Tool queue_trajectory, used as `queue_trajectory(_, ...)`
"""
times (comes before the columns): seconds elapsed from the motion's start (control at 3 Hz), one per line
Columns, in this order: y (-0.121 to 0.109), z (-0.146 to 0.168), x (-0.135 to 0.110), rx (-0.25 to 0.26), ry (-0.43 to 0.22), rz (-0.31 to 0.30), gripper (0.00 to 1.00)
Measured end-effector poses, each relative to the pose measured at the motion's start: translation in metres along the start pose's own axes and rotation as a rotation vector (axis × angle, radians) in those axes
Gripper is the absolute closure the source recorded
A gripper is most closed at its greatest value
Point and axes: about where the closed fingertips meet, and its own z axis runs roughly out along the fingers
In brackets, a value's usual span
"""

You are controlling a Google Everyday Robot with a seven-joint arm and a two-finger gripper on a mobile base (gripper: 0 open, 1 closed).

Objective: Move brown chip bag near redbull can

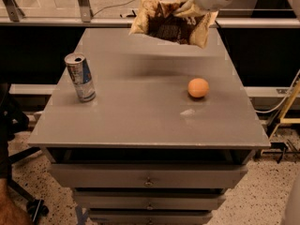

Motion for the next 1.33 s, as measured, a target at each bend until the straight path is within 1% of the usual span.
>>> queue_trajectory(0.33, -0.001, 0.012, -0.003, -0.006, -0.002, 0.005, 1.00)
queue_trajectory(0.67, -0.014, 0.033, -0.019, 0.020, 0.021, 0.030, 1.00)
queue_trajectory(1.0, -0.018, 0.050, -0.034, 0.043, 0.025, 0.052, 1.00)
queue_trajectory(1.33, -0.014, 0.078, -0.056, 0.054, -0.002, 0.106, 1.00)
